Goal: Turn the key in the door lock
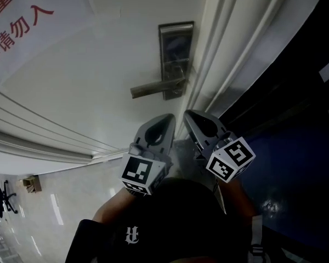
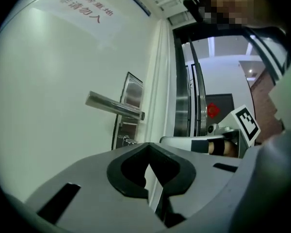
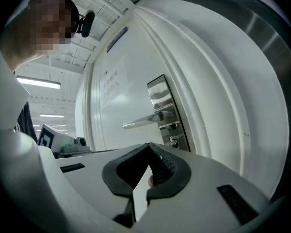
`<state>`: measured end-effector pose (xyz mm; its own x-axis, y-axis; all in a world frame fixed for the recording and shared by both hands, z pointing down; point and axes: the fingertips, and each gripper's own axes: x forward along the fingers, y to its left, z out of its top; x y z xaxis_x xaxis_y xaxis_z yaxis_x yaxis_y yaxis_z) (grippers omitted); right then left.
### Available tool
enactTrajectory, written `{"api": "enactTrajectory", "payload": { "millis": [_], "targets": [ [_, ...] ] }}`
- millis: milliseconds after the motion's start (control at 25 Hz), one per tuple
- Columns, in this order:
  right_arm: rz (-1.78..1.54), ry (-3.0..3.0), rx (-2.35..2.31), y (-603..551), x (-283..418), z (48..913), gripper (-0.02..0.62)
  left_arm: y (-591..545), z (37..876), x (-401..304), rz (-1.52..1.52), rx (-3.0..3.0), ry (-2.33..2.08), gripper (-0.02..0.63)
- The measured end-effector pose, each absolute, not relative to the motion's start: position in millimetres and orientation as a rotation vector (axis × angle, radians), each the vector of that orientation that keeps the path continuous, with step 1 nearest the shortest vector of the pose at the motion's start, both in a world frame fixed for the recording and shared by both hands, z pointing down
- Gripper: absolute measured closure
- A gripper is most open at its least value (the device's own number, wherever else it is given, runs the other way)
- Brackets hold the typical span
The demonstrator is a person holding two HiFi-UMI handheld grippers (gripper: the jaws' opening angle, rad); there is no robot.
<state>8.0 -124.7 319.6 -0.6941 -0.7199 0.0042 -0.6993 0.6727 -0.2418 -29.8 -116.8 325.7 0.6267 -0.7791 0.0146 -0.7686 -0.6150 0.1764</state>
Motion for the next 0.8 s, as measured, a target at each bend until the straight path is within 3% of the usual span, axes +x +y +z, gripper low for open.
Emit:
{"api": "enactTrajectory", "payload": {
  "millis": [800],
  "targets": [
    [-0.354,2.738,-1.250,-124.0,-2.1,315.3,0.582,-118.1,322.5,-43.8,-0.056,2.720,-1.293,0.601]
  ]
}}
